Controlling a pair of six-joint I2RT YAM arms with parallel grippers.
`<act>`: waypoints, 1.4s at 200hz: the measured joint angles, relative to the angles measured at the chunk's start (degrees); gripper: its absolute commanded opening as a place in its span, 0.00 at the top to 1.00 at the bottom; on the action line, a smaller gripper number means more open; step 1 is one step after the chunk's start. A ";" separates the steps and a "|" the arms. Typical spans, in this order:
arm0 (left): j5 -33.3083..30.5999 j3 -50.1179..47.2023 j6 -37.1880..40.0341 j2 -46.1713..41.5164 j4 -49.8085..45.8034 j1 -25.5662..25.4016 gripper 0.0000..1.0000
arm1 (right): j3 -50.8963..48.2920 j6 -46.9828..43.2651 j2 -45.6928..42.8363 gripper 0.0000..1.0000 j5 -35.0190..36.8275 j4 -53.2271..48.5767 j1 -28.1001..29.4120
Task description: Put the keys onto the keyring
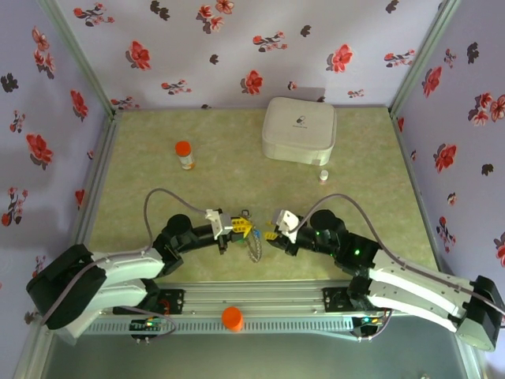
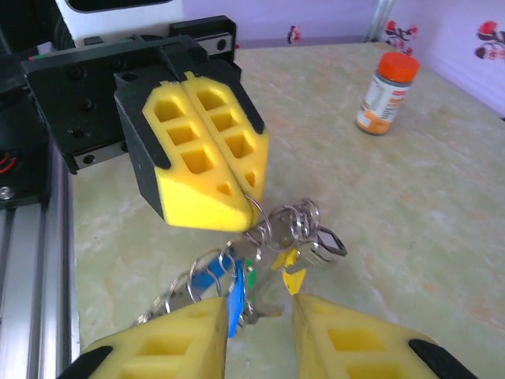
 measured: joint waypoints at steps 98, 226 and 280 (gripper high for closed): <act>4.28 1.70 1.14 0.17 0.85 -0.48 1.00 | 0.22 2.29 3.74 0.83 -4.70 4.83 -0.04; 6.32 2.34 1.31 0.24 1.77 -0.59 1.00 | 1.92 2.86 3.15 0.78 -2.21 2.86 -0.09; 6.49 2.36 1.31 0.59 1.60 -0.52 1.00 | 2.86 3.08 5.14 0.97 -5.18 2.95 -0.13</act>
